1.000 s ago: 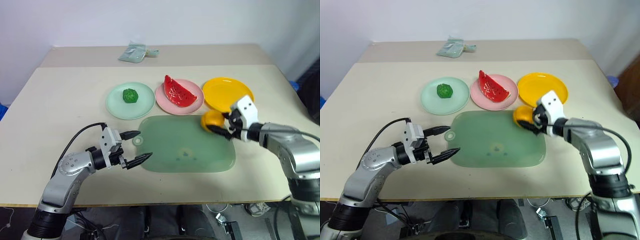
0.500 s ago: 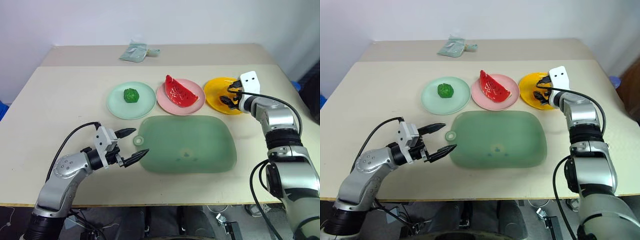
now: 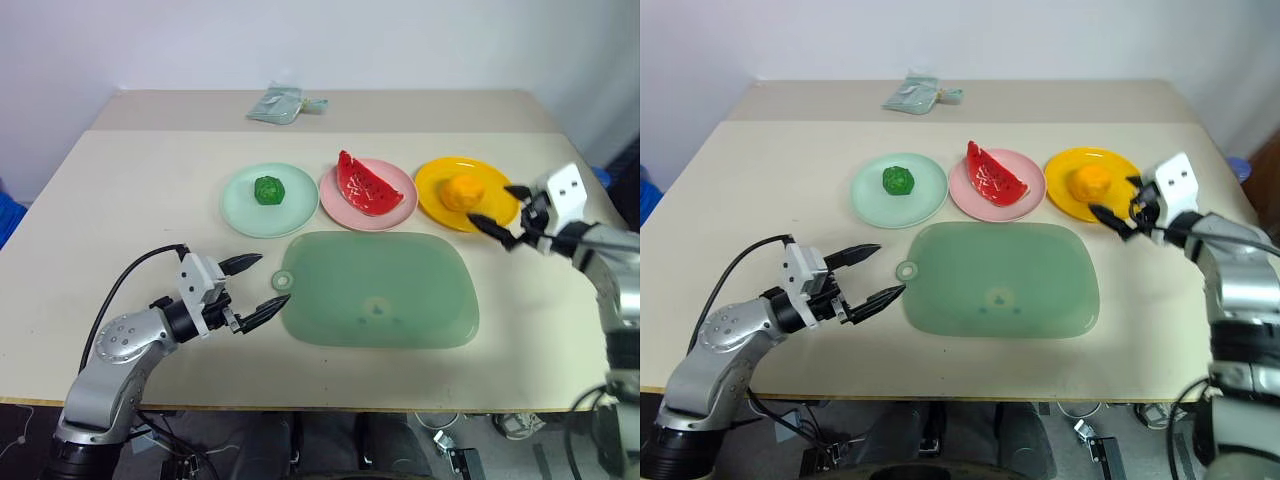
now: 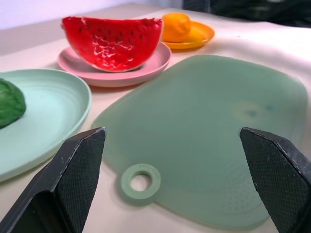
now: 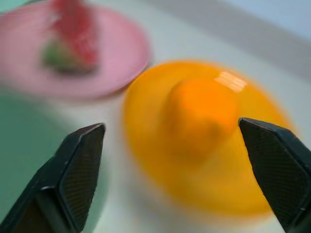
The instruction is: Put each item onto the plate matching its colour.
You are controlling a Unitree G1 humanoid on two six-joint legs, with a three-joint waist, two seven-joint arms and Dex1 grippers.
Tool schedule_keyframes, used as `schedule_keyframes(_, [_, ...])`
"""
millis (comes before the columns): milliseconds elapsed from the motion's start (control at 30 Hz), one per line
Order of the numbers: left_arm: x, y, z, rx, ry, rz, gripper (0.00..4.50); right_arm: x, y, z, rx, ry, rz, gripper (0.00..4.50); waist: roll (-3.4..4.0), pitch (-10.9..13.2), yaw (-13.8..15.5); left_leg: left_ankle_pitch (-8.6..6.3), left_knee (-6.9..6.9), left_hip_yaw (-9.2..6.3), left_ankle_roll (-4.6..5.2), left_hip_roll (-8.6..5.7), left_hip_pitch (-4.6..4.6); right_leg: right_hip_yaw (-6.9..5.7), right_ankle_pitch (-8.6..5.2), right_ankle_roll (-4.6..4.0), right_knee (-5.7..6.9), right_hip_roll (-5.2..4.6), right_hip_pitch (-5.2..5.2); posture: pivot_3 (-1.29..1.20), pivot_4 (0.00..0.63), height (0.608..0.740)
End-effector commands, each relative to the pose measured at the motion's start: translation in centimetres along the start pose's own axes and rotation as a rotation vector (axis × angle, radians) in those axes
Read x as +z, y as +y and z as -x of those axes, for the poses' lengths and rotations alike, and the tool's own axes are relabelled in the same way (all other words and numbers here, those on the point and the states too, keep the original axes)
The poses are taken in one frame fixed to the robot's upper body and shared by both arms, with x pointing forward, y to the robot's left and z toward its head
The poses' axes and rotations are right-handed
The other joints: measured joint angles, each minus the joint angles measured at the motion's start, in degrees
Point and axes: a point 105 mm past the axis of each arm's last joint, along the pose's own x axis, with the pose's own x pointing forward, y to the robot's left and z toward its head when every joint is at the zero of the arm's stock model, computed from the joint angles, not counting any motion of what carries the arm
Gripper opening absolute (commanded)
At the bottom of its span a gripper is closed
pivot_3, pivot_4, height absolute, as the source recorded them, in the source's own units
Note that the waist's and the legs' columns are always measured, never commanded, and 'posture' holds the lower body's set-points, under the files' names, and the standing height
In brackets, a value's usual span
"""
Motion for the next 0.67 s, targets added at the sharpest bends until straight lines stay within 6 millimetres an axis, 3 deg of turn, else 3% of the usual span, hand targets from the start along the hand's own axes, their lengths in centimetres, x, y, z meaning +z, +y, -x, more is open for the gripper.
schedule_keyframes(33, [1.2, 1.6, 1.1, 0.086, -0.029, -0.03, 4.5, 2.0, 0.8, 2.5, 0.065, -0.057, 0.018, 4.48, 0.01, -0.01, -0.43, -0.03, 0.0, 0.0, 0.05, 0.0, 0.04, 0.01, 0.0, 0.0, 0.02, -0.01, 0.01, 0.0, 0.15, 0.74])
schedule_keyframes(167, [0.6, 2.7, 2.4, 0.157, 0.011, -0.041, 4.5, 1.0, 1.8, 3.6, 0.09, -0.042, -0.021, 4.48, 0.02, -0.01, -1.2, -0.03, -0.06, -0.02, 0.04, 0.05, 0.14, 0.01, -0.01, -0.02, 0.04, 0.0, 0.07, 0.0, 0.15, 0.74])
schedule_keyframes(400, [1.1, 4.0, 1.1, 0.195, -0.002, -0.051, 4.5, 0.1, 2.1, 2.3, 0.099, -0.05, -0.044, 4.48, 0.02, -0.01, -0.7, -0.02, -0.03, -0.02, 0.01, 0.03, 0.16, 0.0, 0.0, -0.02, 0.02, -0.02, 0.12, 0.0, 0.15, 0.74])
schedule_keyframes(667, [0.8, 3.5, 0.3, 0.181, 0.01, -0.039, 4.5, 0.9, 2.4, 1.0, 0.128, -0.083, -0.035, 4.48, 0.02, -0.01, -0.9, 0.14, -0.04, -0.01, -0.27, 0.03, 0.14, 0.0, 0.0, -0.01, 0.0, -0.02, 0.09, 0.0, 0.15, 0.74])
